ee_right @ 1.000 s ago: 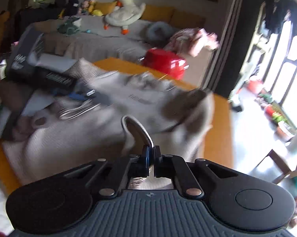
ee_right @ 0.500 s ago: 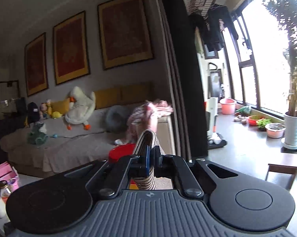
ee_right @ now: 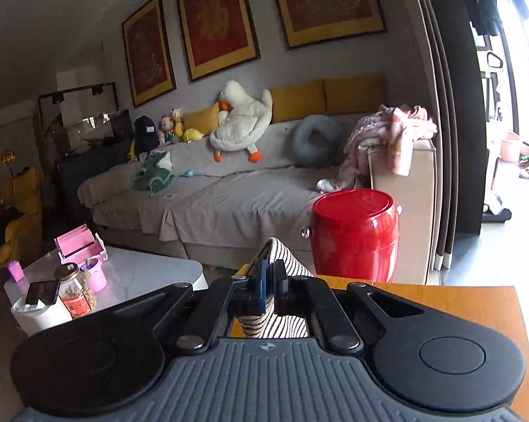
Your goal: Fold clothes
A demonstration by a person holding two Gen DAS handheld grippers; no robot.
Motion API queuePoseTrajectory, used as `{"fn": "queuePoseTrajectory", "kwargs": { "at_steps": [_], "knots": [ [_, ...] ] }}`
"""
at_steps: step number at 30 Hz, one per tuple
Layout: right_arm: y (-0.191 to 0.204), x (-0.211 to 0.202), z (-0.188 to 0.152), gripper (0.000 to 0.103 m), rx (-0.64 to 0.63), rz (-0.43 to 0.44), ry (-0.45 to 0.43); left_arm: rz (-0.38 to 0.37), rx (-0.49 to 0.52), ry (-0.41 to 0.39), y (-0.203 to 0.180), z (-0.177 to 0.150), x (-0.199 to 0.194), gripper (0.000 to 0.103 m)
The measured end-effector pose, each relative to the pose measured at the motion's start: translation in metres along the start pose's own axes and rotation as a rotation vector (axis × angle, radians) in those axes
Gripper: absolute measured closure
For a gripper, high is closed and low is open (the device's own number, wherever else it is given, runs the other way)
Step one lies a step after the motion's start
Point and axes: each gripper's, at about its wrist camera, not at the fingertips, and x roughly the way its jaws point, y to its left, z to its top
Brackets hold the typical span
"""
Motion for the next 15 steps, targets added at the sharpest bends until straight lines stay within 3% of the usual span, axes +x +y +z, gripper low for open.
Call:
{"fn": "queuePoseTrajectory", "kwargs": {
  "at_steps": [6,8,10,15],
  "knots": [
    [-0.007,0.013,-0.026,0.097,0.018,0.009,0.048,0.001,0.001,0.003,0.000,0.000,0.000,0.000],
    [-0.023,0.009,-0.036,0.085,0.050,-0.011,0.055,0.003,0.003,0.004,0.000,0.001,0.001,0.000],
    [-0.038,0.004,-0.046,0.079,0.083,-0.031,0.062,0.004,0.005,0.006,-0.001,0.001,0.001,0.000],
    [-0.077,-0.007,-0.070,0.079,0.165,-0.081,0.080,0.008,0.009,0.009,-0.001,0.001,0.001,0.000]
  ]
}}
